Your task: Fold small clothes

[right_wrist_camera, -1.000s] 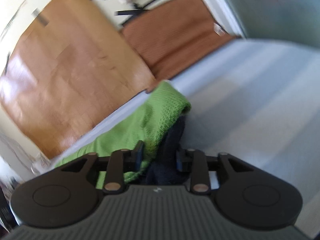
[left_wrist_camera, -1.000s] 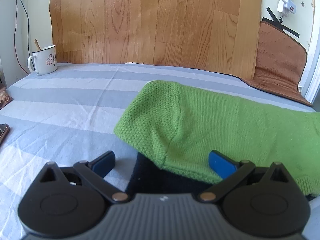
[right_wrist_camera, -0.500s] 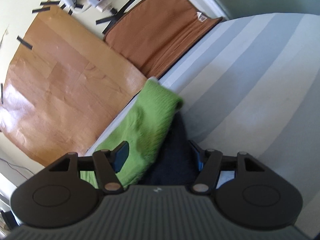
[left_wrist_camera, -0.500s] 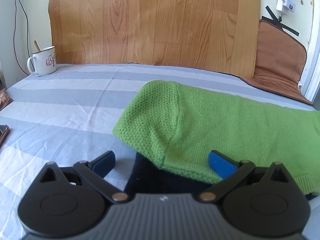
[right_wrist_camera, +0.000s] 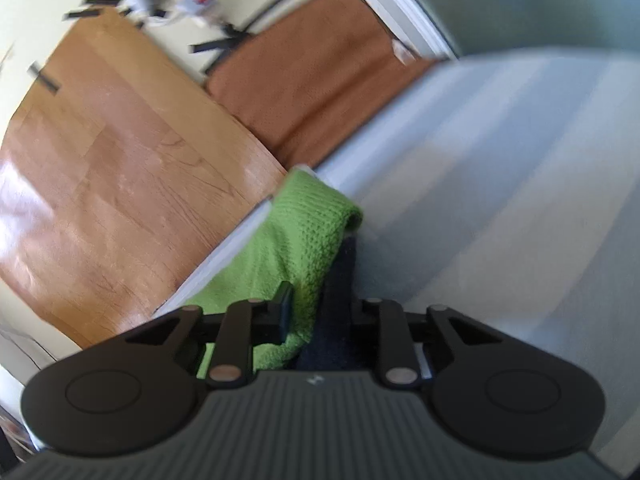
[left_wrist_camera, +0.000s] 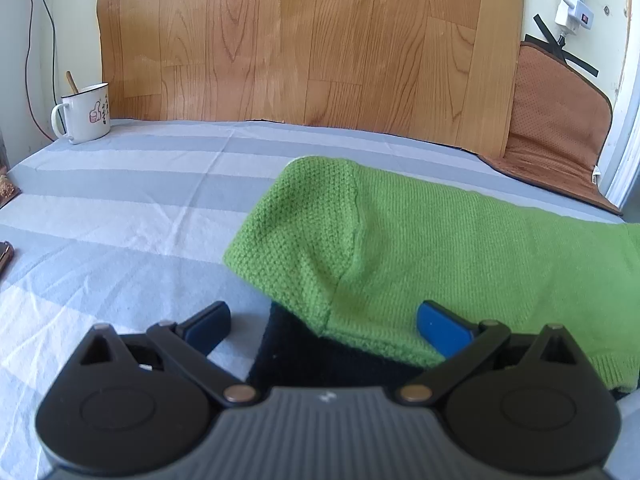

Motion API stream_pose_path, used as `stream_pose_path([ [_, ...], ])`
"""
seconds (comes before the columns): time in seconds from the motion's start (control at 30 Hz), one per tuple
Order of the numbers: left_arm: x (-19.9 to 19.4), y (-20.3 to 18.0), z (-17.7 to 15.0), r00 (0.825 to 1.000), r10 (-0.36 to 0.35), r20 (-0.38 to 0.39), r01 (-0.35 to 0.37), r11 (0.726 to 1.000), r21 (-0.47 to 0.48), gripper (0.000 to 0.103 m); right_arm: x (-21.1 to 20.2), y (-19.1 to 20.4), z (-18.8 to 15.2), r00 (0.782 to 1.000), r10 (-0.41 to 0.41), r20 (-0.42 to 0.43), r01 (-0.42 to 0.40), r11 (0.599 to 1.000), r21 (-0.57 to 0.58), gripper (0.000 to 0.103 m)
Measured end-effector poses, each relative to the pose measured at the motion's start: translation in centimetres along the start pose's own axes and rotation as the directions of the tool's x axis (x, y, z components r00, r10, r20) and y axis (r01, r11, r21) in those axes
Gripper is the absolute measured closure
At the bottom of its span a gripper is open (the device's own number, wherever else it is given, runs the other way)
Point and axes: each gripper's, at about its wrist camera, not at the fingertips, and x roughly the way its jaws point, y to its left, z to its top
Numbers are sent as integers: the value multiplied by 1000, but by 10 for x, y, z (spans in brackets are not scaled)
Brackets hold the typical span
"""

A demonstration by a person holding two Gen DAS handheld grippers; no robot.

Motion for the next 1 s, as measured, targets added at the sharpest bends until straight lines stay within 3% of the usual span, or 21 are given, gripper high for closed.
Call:
stream_pose_path([
  [0.17,-19,28,-3,991,-70,117,80,993,-85,0,-9,55,2,997,45,56,-29,964,-266,78],
  [0.27,-31,57,1,982,-66,174,96,982,-164,0,-7,99,-8,995,92,42,-61,880,-471,78],
  [0.4,-37,92,15,981,-31,192,77,968,-240,0,9,148,-32,987,155,-53,-153,757,-635,78],
  [0.6,-33,103,21,983,-38,180,81,968,-236,0,27,199,-74,963,209,-168,-260,582,-771,84],
  [0.83,-33,109,20,983,-47,177,88,970,-227,0,5,230,-81,907,355,-225,-381,468,-798,85],
  [0.93,-38,117,24,980,-43,196,91,965,-246,0,23,234,-96,884,320,-341,-455,424,-783,84],
  [1.0,-39,118,27,979,-29,201,78,967,-241,0,43,230,-113,857,260,-444,-514,383,-768,84],
])
